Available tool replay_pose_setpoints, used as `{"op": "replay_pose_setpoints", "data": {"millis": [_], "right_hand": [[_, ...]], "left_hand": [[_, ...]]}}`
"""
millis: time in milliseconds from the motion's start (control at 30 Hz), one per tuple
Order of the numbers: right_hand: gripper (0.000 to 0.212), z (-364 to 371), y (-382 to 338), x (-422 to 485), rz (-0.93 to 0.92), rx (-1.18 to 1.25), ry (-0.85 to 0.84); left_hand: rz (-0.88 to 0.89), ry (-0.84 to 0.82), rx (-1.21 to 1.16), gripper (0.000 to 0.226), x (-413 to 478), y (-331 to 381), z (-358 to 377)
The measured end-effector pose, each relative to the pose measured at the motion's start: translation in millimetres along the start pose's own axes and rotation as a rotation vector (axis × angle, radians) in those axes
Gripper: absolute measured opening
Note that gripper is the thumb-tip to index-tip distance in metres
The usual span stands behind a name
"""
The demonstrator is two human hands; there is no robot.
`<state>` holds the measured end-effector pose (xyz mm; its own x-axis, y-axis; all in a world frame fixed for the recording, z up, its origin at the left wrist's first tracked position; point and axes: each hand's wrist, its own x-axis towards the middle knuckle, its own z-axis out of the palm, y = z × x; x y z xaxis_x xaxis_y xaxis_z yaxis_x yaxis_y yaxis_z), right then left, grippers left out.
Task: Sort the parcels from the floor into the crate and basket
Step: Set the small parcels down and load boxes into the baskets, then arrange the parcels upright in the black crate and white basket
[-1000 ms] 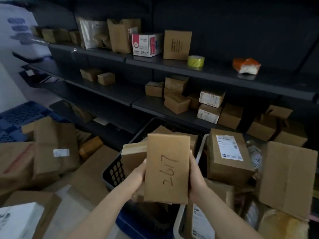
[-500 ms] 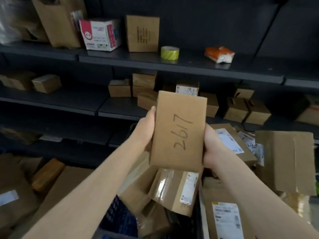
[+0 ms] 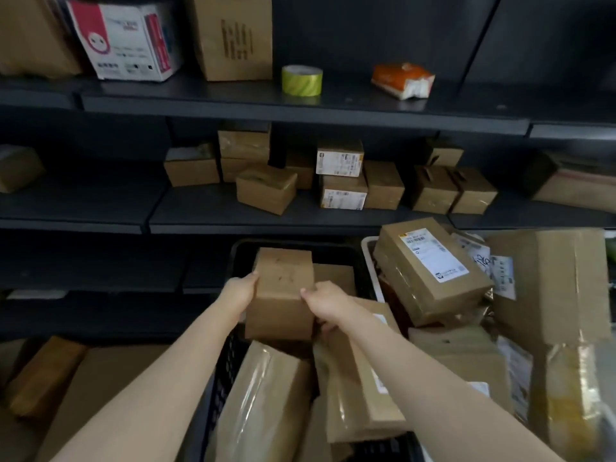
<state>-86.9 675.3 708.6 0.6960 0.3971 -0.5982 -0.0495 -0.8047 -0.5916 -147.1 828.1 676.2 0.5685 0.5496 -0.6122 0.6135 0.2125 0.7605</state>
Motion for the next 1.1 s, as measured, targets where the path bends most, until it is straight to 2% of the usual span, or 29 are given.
{"op": "replay_pose_setpoints", "data": {"millis": [67, 200, 267, 367, 500, 667, 767, 900, 1000, 1100], "right_hand": [[0.038, 16.6, 0.7, 1.4, -0.06, -0.182, 0.02], [0.047, 21.4, 10.1, -3.7, -0.187, -0.146, 0.052], [0.041, 7.8, 17.1, -9.1, -0.22, -0.133, 0.076], [0.033, -20.9, 30.6, -16.2, -0.197, -0.123, 0.208], [0.029, -51.9, 51.5, -29.1, -0.144, -0.009, 0.292], [0.036, -71.3, 73.5, -56.8, -0.166, -0.203, 0.262], [0.034, -84.0, 89.8, -76.4, -0.202, -0.281, 0.293], [0.026, -114.0, 133.4, -107.0, -0.232, -0.347, 0.366], [0.028, -145.0, 175.6, -129.7, -0.258, -0.329, 0.42], [0.029, -177.0, 217.1, -146.0, -0.312, -0.263, 0.477]], "left_hand": [[0.108, 0.142, 0.056, 0.039, 7.7, -11.8, -6.4], [0.222, 0.055, 0.047, 0.035, 1.7, -16.4, -2.8], [0.311, 0.092, 0.122, 0.039, -3.6, -15.5, -2.7], [0.408, 0.088, 0.149, 0.037, -11.0, -8.3, -3.9], [0.44, -0.021, 0.324, 0.029, -30.0, 1.2, 3.7], [0.448, -0.078, 0.415, 0.024, -65.5, -2.8, 27.7], [0.478, -0.039, 0.364, 0.013, -89.9, -3.8, 56.7], [0.522, -0.115, 0.356, 0.016, -125.5, -2.8, 118.5], [0.544, -0.161, 0.392, 0.021, -150.4, -8.6, 172.5], [0.474, -0.161, 0.386, 0.026, -168.6, -20.1, 221.2]]}}
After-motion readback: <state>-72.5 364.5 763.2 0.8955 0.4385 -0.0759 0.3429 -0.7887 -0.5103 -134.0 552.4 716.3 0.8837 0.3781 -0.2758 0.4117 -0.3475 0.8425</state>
